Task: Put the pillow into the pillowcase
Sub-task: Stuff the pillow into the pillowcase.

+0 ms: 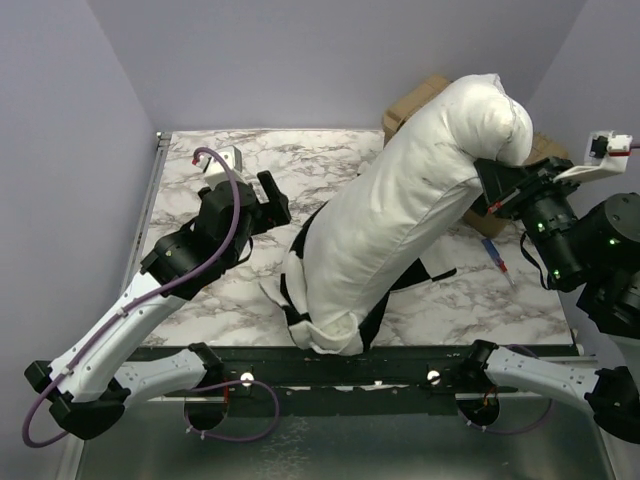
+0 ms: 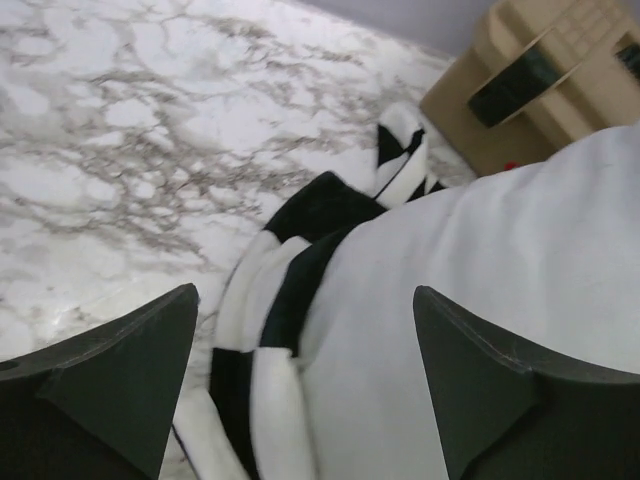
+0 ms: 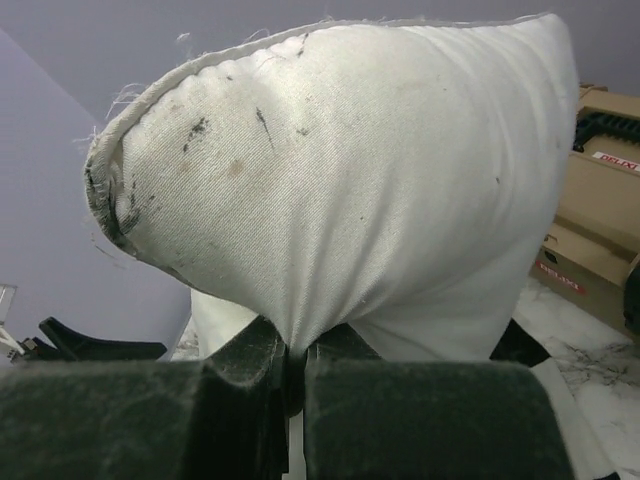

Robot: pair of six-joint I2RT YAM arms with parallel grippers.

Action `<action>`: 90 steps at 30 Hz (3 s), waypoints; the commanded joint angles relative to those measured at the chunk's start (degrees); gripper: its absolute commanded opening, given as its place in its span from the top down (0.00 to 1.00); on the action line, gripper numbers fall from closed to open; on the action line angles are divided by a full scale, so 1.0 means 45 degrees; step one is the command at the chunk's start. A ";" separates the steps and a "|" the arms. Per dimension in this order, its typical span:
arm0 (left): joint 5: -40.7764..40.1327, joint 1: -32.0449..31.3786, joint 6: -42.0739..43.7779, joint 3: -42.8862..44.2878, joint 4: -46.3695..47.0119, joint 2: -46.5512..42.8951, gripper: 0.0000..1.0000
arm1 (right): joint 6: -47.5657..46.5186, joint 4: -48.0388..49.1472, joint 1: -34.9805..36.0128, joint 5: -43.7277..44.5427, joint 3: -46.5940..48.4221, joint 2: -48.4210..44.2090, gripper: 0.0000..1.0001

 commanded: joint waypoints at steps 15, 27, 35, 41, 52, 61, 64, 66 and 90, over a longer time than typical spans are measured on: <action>0.6630 0.2099 -0.1456 -0.4777 -0.1022 0.0029 0.09 | 0.0168 0.0628 -0.0061 0.0437 0.0362 -0.0171 1.00; 0.7366 0.3061 -0.3873 -0.8687 0.0172 -0.1309 0.12 | 0.0504 -0.0545 -0.0061 0.2205 0.0522 -0.0634 1.00; 1.0861 0.2943 -0.4665 -1.1097 0.7618 0.0590 0.07 | 0.0529 -0.0455 -0.0061 0.2236 0.0321 -0.0970 1.00; 0.9991 0.1743 -0.4907 -1.0648 0.8888 0.4104 0.10 | 0.0709 -0.0460 -0.0061 0.2045 0.0192 -0.0936 1.00; 0.5618 0.0390 -0.5013 -0.9131 0.8172 0.3137 1.00 | 0.0377 -0.0848 -0.0061 0.2233 0.0521 -0.0749 1.00; 0.4053 0.0971 -0.3075 -0.5794 0.3183 -0.0987 1.00 | -0.0916 -0.0520 -0.0061 0.1033 0.0678 0.0281 1.00; 0.4151 0.1176 -0.2826 -0.5001 0.2099 -0.1538 1.00 | -0.1439 -0.0375 -0.0061 -0.0284 0.1114 0.1167 1.00; 0.3784 0.1213 -0.2578 -0.4430 0.1393 -0.1812 1.00 | -0.1875 -0.0243 -0.0061 -0.1224 0.1588 0.2109 1.00; 0.1854 0.1320 -0.2018 -0.1990 0.1418 -0.2639 1.00 | -0.1648 0.1358 -0.0061 -1.5602 -0.0746 0.5594 1.00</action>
